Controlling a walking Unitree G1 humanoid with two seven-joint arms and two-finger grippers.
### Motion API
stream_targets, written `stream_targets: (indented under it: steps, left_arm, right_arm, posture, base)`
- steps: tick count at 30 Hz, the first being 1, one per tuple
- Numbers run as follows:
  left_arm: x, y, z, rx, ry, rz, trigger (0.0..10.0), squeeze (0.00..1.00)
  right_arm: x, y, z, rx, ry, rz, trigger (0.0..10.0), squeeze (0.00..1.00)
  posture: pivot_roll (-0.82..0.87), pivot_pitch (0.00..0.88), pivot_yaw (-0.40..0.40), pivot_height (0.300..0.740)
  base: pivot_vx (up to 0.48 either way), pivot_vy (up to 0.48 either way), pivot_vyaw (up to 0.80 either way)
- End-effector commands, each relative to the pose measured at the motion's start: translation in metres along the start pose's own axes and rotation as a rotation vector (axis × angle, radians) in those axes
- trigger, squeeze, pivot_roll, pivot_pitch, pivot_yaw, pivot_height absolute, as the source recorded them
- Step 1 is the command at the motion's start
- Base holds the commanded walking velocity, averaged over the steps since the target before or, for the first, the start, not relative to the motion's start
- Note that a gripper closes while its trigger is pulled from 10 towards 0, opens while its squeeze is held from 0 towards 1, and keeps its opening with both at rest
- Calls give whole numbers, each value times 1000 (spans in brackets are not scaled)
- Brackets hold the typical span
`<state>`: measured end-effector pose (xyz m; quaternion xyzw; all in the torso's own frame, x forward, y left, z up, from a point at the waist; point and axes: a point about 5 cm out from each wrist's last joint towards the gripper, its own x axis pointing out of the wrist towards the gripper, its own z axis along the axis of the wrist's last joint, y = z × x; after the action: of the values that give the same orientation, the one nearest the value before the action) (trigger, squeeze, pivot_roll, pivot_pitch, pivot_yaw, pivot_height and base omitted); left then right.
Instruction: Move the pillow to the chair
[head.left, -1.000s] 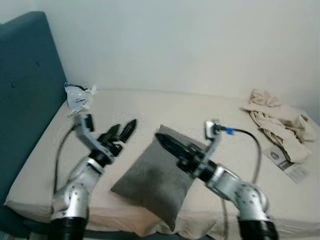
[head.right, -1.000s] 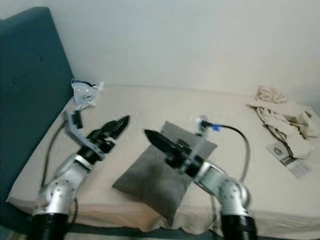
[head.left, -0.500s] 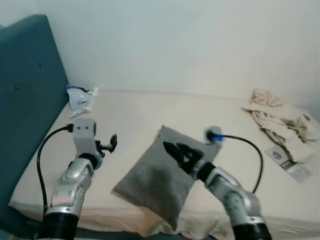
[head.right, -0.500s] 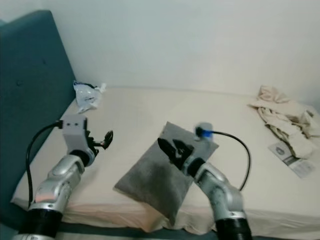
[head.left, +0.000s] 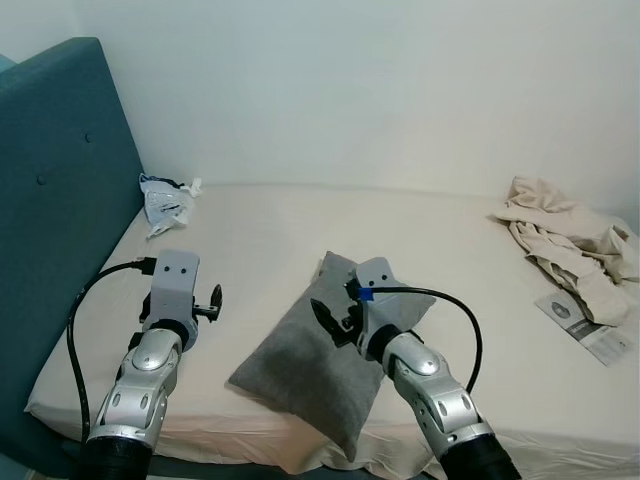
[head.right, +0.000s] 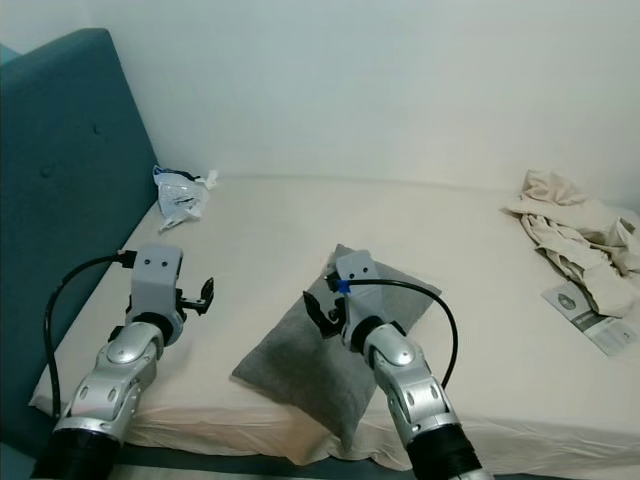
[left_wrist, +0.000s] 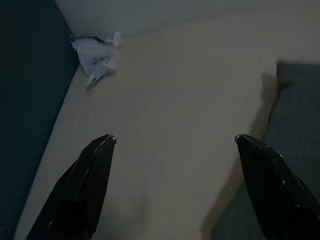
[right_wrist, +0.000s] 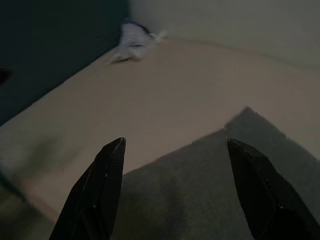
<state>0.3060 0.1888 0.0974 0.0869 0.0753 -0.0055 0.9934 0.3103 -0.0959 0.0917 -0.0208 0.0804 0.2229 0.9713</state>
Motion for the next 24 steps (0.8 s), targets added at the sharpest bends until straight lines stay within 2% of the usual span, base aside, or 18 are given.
stream_targets:
  steps: [1,5,6,9,10,12,15,18,20,21,23,24]
  left_arm:
    - [-4,-8,-12,9,40,-31,10000,0]
    - [-6,-14,-11,45,15,-60,10000,0]
    - [-7,-16,-4,41,-36,-65,10000,0]
    - [-7,-14,8,58,-120,-26,10000,0]
    - [-7,-14,8,58,-120,-26,10000,0]
    - [-5,-11,15,13,-170,23,10000,0]
    - [-4,-11,20,-4,-187,46,10000,0]
    - [-4,-14,22,-8,-196,42,10000,0]
    - [-6,-20,25,-42,-218,15,10000,0]
    - [-8,-25,26,-94,-231,-13,10000,0]
    - [-11,-30,28,-148,-247,-40,10000,0]
    - [-11,-32,24,-141,-232,-37,10000,0]
  right_arm:
    - [0,2,1,19,-49,-31,10000,0]
    - [-3,8,3,84,-82,-17,10000,0]
    - [-7,12,9,133,-143,1,10000,0]
    - [-10,10,15,110,-213,-28,10000,0]
    - [-10,10,15,110,-213,-28,10000,0]
    - [-10,8,16,92,-232,-35,10000,0]
    - [-8,10,13,46,-209,-5,10000,0]
    - [-7,12,14,46,-206,14,10000,0]
    - [-6,13,16,132,-212,15,10000,0]
    - [-4,11,16,189,-215,-5,10000,0]
    - [-2,8,15,228,-217,-22,10000,0]
    - [-2,6,15,234,-220,-38,10000,0]
  posture:
    - [-18,76,34,740]
    - [-38,74,40,740]
    - [-48,67,33,740]
    - [-54,70,11,740]
    - [-54,70,11,740]
    - [-47,73,-3,740]
    - [-37,68,-31,740]
    - [-31,67,-44,740]
    - [-23,63,-61,740]
    - [-20,60,-68,740]
    - [-23,59,-66,740]
    - [-32,55,-67,740]
  base:
    - [0,0,0]
    - [0,0,0]
    - [0,0,0]
    - [0,0,0]
    - [0,0,0]
    - [0,0,0]
    - [0,0,0]
    - [0,0,0]
    - [0,0,0]
    - [0,0,0]
    - [0,0,0]
    - [0,0,0]
